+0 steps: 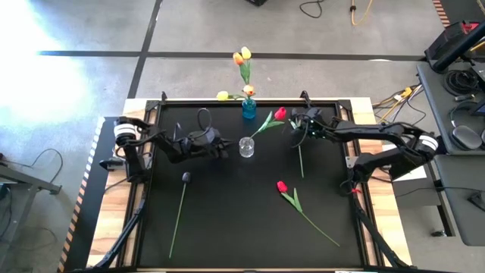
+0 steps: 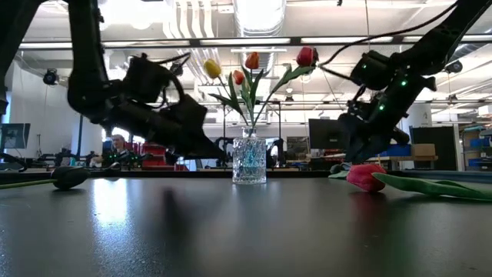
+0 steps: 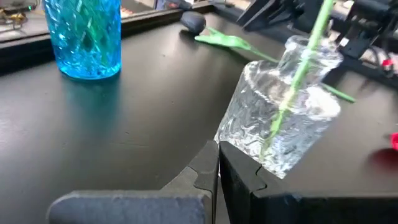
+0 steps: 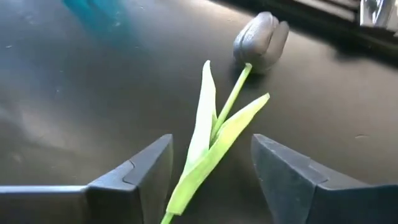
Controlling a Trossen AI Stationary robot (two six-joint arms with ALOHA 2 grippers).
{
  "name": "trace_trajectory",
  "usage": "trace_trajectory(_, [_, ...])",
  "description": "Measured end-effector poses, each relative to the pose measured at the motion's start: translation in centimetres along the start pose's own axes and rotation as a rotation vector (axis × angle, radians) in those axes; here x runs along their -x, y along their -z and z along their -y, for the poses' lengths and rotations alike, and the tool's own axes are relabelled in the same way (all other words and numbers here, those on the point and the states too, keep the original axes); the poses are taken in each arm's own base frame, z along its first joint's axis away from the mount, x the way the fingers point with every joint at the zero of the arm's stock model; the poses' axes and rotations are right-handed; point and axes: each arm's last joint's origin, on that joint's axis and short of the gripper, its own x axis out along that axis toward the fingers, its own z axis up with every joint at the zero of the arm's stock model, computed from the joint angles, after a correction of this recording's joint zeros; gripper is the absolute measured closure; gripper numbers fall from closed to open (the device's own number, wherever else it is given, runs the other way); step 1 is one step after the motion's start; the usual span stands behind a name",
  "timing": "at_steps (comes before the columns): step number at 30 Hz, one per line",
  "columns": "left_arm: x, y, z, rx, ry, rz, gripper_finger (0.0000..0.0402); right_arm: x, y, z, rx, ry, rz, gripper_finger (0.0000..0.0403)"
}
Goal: Sort flowers into vase by color
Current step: Put the right black tulip into the transparent vase
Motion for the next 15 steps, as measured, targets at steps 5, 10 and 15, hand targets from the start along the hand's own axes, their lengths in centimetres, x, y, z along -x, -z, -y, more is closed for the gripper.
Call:
trace_trajectory(5, [1.1, 0.0, -0.1, -0.006, 0.007, 0.032, 0.0402, -1.5, -0.7, -0.5, -0.019, 0.015, -0.038, 0.0189])
trace_trajectory(10, [1.2, 0.0, -0.2, -0.022, 0.007, 0.034, 0.0402, -3.3, -1.3, -1.0, -0.062, 0.041, -0.106, 0.0213])
trace_trajectory(15, [1.3, 0.2, -0.1, -0.024, 0.028, 0.014, 0.0402, -4.4, -2.0, -1.3, -0.098, 0.121, -0.211, 0.0243])
